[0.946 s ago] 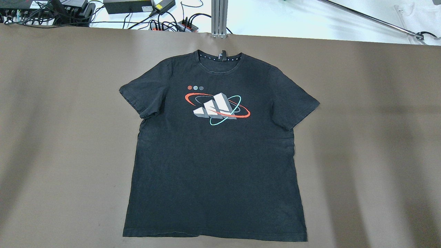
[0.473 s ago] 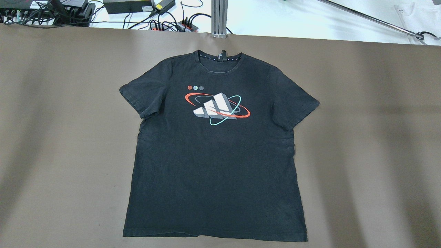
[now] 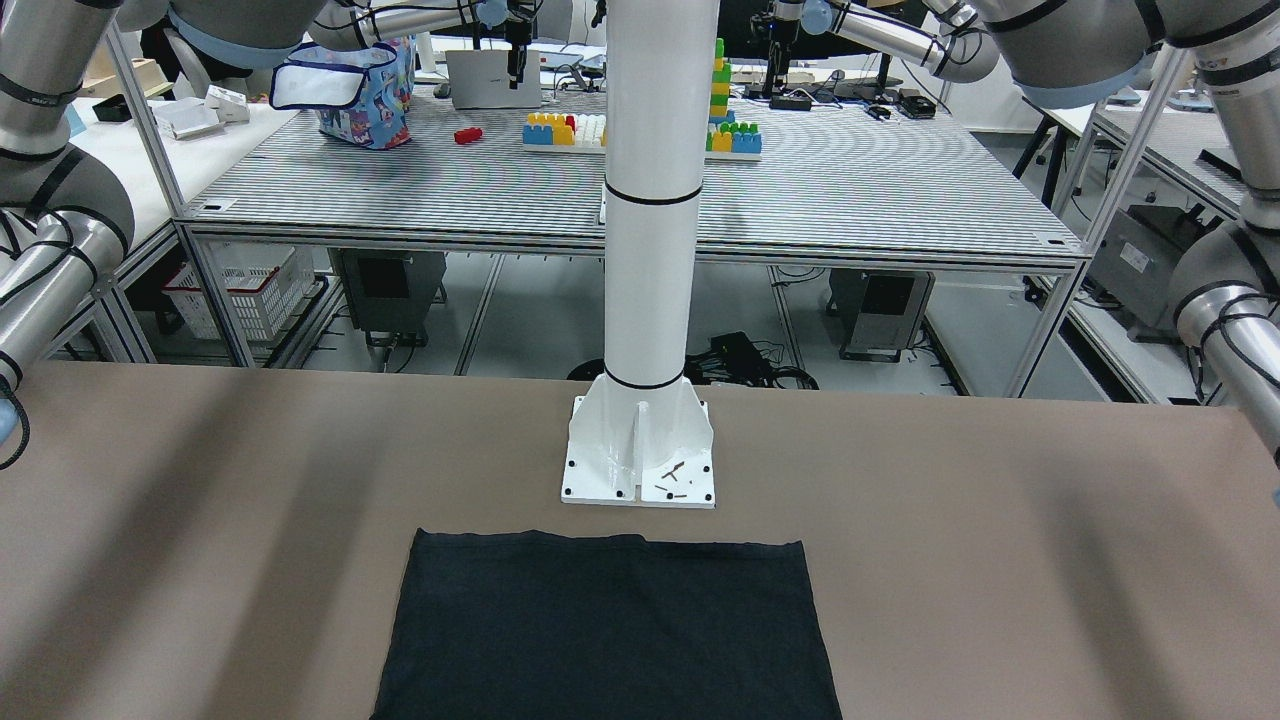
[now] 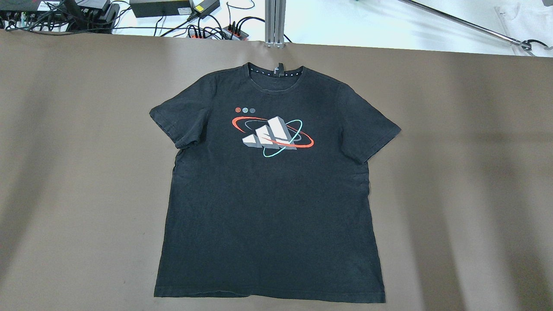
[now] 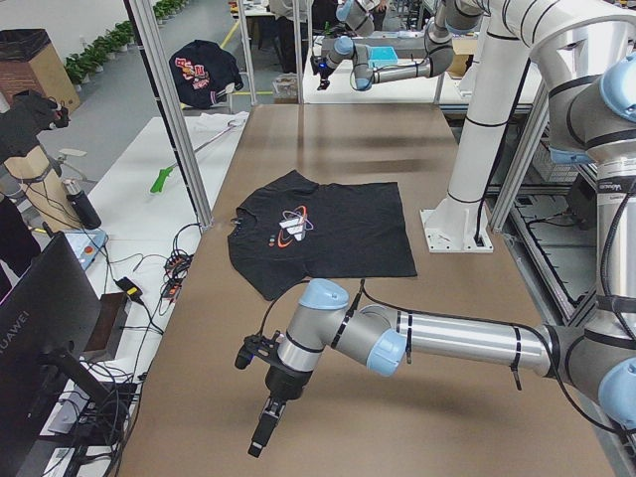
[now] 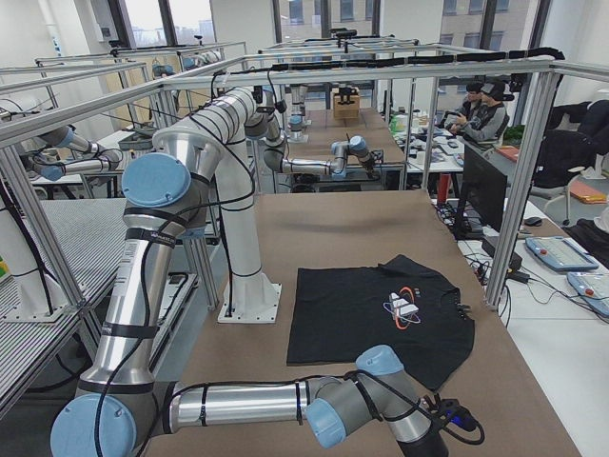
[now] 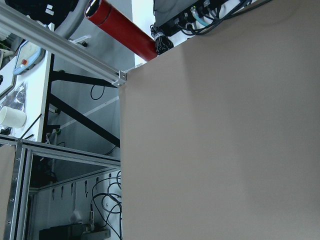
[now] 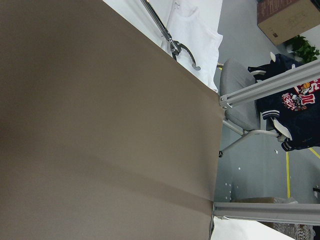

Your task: Fold clothes

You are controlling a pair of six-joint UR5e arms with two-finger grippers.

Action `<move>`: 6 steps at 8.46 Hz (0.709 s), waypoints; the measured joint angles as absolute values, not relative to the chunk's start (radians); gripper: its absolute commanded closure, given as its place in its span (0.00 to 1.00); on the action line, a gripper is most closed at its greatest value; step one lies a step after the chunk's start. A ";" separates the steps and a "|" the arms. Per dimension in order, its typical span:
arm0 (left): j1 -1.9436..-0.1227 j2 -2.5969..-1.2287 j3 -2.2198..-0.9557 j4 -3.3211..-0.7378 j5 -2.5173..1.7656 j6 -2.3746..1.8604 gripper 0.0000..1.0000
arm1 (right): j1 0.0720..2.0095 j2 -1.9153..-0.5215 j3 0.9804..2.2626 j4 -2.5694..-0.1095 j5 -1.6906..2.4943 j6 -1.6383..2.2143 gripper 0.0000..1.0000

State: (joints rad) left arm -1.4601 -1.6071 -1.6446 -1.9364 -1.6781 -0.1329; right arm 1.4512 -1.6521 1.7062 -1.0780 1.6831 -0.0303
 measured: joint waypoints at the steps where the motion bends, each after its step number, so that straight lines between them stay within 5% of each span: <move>1: -1.460 -1.602 -1.631 -1.969 -1.686 -0.152 0.00 | 1.450 -1.662 1.702 -1.061 1.688 -0.042 0.05; 6: -1.434 -1.658 -1.577 -2.104 -1.845 -0.141 0.00 | 1.443 -1.657 1.550 -0.800 1.767 0.030 0.05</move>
State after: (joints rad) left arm -1.4339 -1.6577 -1.5766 -2.1037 -1.8445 -0.1412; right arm 1.4433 -1.6571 1.5497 -0.8003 1.7672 0.0301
